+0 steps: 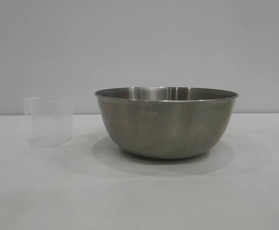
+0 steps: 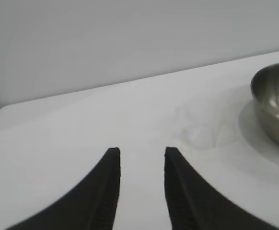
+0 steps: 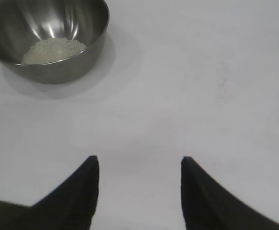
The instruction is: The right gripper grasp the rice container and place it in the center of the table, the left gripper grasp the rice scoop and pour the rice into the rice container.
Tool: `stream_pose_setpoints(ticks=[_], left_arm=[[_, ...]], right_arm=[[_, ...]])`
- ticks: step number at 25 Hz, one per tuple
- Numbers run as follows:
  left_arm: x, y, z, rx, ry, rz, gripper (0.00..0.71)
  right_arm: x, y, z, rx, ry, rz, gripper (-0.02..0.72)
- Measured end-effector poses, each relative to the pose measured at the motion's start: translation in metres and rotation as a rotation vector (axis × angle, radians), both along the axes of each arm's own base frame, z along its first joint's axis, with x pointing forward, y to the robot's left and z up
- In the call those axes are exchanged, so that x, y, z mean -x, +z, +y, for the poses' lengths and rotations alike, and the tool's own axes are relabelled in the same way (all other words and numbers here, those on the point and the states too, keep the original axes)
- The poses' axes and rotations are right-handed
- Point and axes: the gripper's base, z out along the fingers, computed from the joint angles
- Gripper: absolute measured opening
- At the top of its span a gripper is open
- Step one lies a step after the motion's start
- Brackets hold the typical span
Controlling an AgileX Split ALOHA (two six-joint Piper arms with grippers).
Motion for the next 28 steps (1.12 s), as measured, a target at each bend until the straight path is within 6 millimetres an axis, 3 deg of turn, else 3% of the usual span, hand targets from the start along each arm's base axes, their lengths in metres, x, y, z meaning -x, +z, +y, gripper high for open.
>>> stream_pose_setpoints(ticks=[8,12,28], left_arm=[[0.027,0.006,-0.001,0.06,-0.006,0.08,0.237],[0.035,-0.003,0.0,0.064,0.002,0.221,0.237],[0.032,-0.008,0.0,0.053,0.005,0.222,0.237]], right_arm=[[0.0,0.0,0.0,0.0,0.0,0.0,0.37],[0.0,0.0,0.0,0.0,0.0,0.0,0.37],[0.0,0.0,0.0,0.0,0.0,0.0,0.37]])
